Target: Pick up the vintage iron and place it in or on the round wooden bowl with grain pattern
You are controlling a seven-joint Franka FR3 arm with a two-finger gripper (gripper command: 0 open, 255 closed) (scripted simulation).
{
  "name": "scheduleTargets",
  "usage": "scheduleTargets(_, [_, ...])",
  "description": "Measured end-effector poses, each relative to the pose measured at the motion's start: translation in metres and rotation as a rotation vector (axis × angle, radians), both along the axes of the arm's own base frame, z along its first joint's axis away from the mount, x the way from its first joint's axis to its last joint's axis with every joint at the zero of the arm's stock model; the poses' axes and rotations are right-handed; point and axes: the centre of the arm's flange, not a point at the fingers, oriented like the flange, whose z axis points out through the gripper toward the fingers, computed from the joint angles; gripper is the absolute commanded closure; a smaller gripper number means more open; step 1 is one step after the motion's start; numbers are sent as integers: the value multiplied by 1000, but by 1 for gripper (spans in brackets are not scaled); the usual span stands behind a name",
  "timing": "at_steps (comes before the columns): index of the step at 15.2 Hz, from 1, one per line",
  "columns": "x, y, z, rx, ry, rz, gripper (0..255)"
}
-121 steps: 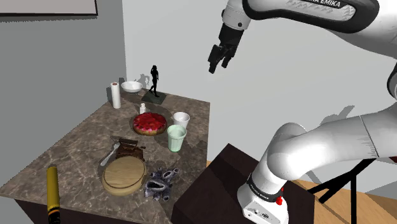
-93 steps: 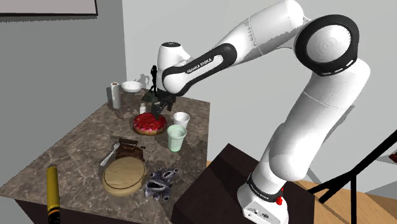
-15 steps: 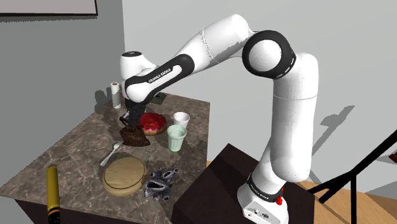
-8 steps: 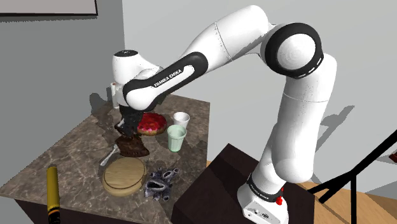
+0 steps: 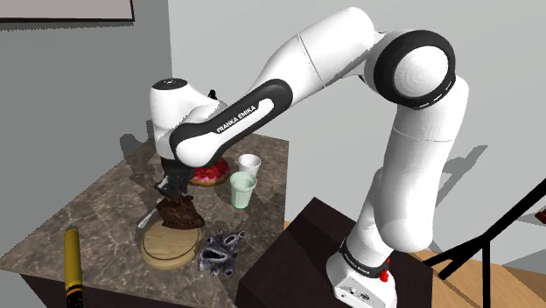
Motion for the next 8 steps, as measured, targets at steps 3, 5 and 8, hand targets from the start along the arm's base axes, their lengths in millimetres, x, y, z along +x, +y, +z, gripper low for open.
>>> scheduleTargets(3, [0,-1,-17,0,0,0,255])
scheduleTargets(5, [0,-2,-27,0,0,0,255])
scheduleTargets(8, [1,0,-41,0,0,0,255])
